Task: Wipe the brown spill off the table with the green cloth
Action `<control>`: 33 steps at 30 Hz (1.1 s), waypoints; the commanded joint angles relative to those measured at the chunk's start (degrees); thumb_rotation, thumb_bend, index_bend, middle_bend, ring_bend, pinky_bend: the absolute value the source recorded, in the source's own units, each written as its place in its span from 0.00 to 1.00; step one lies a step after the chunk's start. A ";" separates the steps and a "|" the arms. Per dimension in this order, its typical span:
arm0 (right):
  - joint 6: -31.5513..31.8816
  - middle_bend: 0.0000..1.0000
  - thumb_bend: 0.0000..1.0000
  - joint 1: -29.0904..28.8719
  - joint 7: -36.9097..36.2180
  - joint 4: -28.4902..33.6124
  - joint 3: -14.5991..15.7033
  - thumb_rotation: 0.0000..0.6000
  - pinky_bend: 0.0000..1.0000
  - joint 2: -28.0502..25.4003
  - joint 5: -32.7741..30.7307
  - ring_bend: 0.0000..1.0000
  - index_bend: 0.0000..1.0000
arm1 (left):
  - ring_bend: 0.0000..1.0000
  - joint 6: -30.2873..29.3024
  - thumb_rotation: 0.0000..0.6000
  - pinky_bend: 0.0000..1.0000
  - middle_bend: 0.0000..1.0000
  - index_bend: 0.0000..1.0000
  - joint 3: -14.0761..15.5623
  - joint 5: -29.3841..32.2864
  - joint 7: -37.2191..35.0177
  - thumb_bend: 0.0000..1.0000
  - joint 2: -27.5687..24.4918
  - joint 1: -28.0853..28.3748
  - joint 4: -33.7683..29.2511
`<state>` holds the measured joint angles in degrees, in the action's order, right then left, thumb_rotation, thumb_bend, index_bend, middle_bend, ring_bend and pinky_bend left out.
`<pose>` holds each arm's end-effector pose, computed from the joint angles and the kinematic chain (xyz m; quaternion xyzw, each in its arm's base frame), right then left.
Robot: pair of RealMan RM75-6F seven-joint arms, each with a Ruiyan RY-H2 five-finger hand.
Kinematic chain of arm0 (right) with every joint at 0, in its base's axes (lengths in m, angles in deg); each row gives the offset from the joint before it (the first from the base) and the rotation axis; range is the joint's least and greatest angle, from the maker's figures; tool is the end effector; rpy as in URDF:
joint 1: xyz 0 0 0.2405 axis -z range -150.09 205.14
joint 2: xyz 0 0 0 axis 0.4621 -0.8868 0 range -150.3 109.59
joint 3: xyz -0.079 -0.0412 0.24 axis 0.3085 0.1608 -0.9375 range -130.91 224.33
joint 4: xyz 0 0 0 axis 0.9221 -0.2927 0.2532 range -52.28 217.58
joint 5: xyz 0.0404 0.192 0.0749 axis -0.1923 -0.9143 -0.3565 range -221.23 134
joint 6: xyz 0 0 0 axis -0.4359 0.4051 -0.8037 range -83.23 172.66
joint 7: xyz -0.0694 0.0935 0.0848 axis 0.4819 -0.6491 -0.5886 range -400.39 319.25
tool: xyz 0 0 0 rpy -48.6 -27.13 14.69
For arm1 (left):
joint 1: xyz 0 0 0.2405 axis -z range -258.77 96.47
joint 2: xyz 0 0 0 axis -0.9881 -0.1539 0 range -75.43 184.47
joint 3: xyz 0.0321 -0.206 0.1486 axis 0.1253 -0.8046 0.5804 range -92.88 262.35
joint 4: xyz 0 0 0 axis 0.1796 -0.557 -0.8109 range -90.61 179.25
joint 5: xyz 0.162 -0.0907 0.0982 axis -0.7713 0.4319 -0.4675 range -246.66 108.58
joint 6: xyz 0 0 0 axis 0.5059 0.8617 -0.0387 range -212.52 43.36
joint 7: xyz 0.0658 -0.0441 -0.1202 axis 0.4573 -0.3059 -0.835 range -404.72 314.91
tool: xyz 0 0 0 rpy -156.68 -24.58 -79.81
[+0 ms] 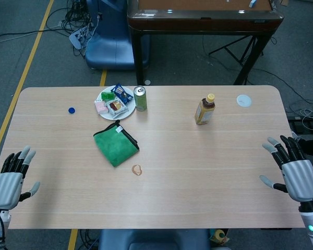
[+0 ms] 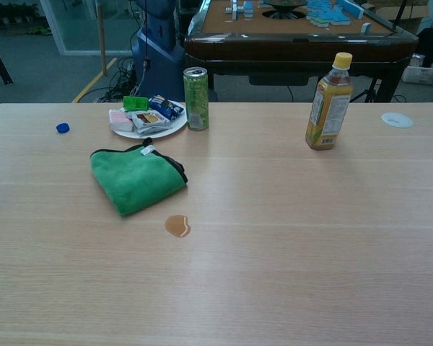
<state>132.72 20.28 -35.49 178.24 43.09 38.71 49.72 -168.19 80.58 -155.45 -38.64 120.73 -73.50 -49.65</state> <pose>-0.2770 -0.1934 0.1823 0.6463 -0.2888 0.4086 0.5761 -0.2910 0.1993 0.1442 -0.6165 -0.3587 -0.3918 0.5811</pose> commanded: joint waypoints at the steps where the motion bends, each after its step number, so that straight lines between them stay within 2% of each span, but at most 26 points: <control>1: 0.56 0.17 0.18 0.18 0.75 0.90 -0.37 1.00 0.02 -0.55 -0.08 0.06 0.21 | 0.00 2.60 1.00 0.00 0.00 0.03 -0.75 -1.10 -1.35 0.27 0.14 2.51 0.08; 10: 1.60 0.17 0.18 1.09 1.70 2.36 -0.26 1.00 0.02 -1.86 0.03 0.06 0.21 | 0.00 16.55 1.00 0.00 0.00 0.03 -2.83 0.17 -5.44 0.25 1.88 12.74 0.45; 16: 2.16 0.17 0.18 1.65 2.74 3.47 -0.16 1.00 0.02 -2.68 0.22 0.06 0.21 | 0.00 25.65 1.00 0.00 0.00 0.03 -5.09 3.41 -7.42 0.23 4.57 19.88 2.21; 23: 2.13 0.17 0.18 1.86 3.60 4.31 -0.10 1.00 0.02 -3.07 0.42 0.06 0.21 | 0.00 34.43 1.00 0.00 0.00 0.03 -6.77 10.12 -2.92 0.21 10.11 26.95 7.63; 33: 1.39 0.17 0.18 1.74 4.44 4.99 -0.21 1.00 0.02 -3.33 0.06 0.06 0.21 | 0.00 41.31 1.00 0.00 0.00 0.04 -8.28 17.21 -0.44 0.19 18.34 34.05 18.46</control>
<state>134.11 22.01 -31.06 183.23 42.88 35.38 49.77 -128.08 72.73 -139.45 -39.53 137.79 -40.69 -32.58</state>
